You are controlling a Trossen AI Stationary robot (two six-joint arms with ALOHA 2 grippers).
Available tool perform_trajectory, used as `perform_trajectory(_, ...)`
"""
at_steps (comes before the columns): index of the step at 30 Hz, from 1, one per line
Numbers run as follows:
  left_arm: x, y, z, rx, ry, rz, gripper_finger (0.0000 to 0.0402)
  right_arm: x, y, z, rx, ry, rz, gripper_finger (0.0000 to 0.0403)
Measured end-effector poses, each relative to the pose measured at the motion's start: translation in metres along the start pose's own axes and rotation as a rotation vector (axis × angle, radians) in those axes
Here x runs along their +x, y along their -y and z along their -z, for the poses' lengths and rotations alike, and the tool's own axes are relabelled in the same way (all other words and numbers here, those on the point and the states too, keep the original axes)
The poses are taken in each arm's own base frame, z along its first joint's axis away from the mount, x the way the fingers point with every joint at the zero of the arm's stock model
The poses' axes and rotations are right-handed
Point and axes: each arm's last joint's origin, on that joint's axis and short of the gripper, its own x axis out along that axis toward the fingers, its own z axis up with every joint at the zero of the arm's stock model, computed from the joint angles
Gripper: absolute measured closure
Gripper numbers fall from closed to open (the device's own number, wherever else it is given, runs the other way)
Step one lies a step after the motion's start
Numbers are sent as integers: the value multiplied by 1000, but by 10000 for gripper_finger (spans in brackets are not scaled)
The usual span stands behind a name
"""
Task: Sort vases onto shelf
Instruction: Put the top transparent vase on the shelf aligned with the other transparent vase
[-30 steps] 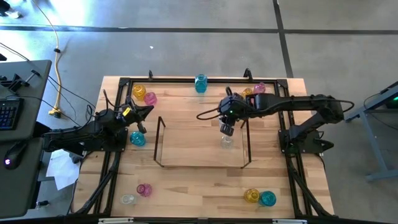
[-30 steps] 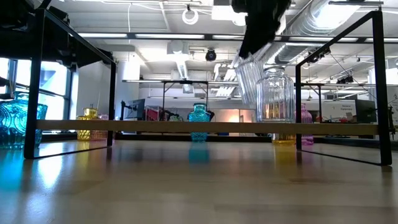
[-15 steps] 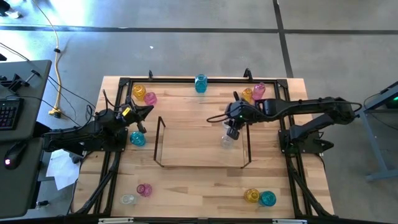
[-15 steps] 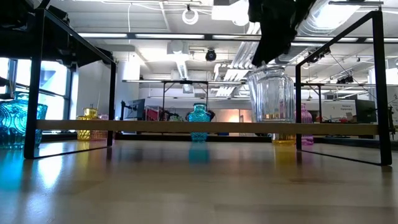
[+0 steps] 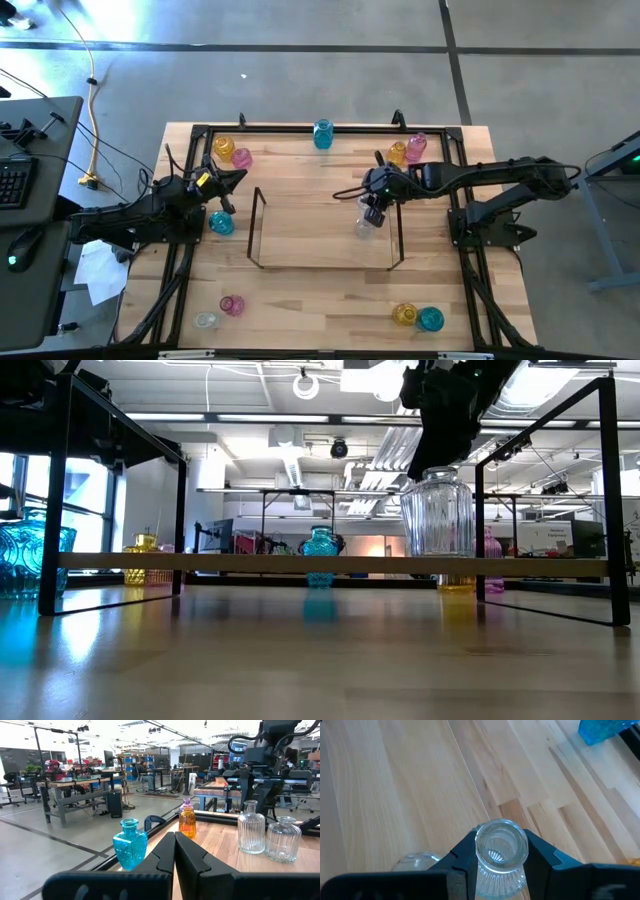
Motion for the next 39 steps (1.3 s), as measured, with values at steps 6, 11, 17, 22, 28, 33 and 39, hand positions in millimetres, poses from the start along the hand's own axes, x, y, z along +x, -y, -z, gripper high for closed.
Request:
perform_trajectory(6, 0, 0, 0, 0, 0, 0, 401, 0, 0, 1, 25, -14, -2, 292)
perform_trajectory(11, 0, 0, 0, 0, 0, 0, 401, 0, 0, 2, 38, -23, -12, 280)
perform_trajectory(17, 0, 0, 0, 0, 0, 0, 401, 0, 0, 2, 36, -30, -13, 278)
perform_trajectory(22, 0, 0, 0, 0, -1, 0, 401, 0, 1, 4, 40, -45, -7, 277)
perform_trajectory(28, 0, 0, 0, 0, -1, 0, 401, 0, 1, 7, 54, -73, 0, 252)
perform_trajectory(33, 0, 0, 0, 0, 0, 0, 401, 0, 2, 9, 69, -98, 5, 225)
perform_trajectory(39, 0, 0, 0, 0, -1, 0, 401, -1, 2, 11, 75, -121, -8, 219)
